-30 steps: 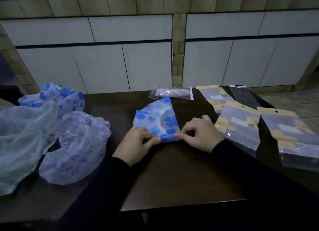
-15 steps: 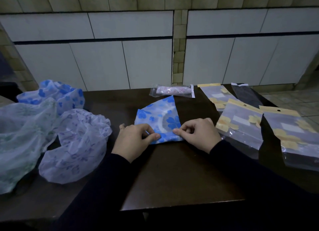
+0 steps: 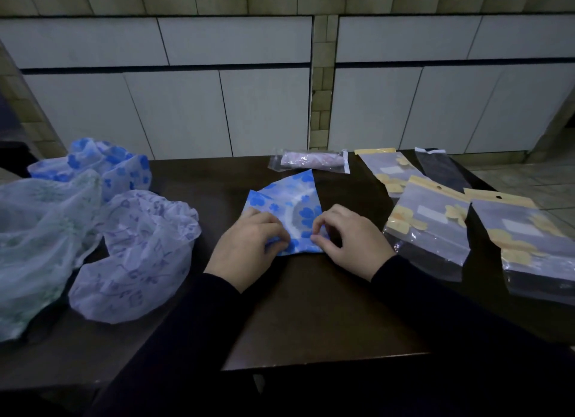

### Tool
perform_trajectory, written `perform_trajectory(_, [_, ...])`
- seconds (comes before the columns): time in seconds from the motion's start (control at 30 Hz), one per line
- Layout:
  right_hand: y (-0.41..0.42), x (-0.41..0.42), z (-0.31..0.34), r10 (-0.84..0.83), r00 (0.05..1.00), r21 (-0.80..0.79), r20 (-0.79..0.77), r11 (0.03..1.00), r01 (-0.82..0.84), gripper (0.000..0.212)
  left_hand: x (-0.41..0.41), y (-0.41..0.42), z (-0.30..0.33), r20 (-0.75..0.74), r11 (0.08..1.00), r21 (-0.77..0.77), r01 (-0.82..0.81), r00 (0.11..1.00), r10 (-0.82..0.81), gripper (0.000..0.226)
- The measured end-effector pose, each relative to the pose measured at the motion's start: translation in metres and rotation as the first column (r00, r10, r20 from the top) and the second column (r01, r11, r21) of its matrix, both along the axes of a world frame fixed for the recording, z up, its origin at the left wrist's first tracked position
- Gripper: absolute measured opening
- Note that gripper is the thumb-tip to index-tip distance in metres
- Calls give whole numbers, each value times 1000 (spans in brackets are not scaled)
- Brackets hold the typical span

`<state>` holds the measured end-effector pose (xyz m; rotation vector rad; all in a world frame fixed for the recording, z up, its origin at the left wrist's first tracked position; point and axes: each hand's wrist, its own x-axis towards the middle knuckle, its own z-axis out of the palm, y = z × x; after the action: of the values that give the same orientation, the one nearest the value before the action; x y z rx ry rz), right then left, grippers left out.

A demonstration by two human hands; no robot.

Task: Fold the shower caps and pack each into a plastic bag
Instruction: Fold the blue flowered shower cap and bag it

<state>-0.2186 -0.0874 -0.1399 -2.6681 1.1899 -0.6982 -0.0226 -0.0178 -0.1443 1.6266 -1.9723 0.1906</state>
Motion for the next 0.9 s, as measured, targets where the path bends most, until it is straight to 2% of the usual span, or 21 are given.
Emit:
perform_trajectory(0.07, [1,1,0,59,997,-68,-51,996,-62,6,0,1,1,-5,999,22,22,1000,-22,4])
perform_trajectory(0.17, [1,-1,0,81,991,-128,-111,987,-95,11,3,3,0,-122,997,80,8,993,2,3])
perform_trajectory(0.3, [2,-5,2,56,987,-111,-151,991,-73,30,8,8,3,-219,986,164,32,976,4,12])
perform_trajectory(0.4, [3,-8,2,44,987,-85,-156,995,-58,39,10,10,5,-263,967,252,28,964,41,27])
perform_trajectory(0.53, [5,-10,3,31,991,-21,-133,999,-34,31,11,9,7,-290,945,326,3,952,96,34])
perform_trajectory(0.73, [3,-7,1,42,997,195,62,979,-53,16,12,12,8,-298,960,277,-25,948,111,21])
perform_trajectory(0.9, [-1,-5,3,8,993,272,116,961,-40,13,12,10,7,-269,969,239,-58,955,124,14])
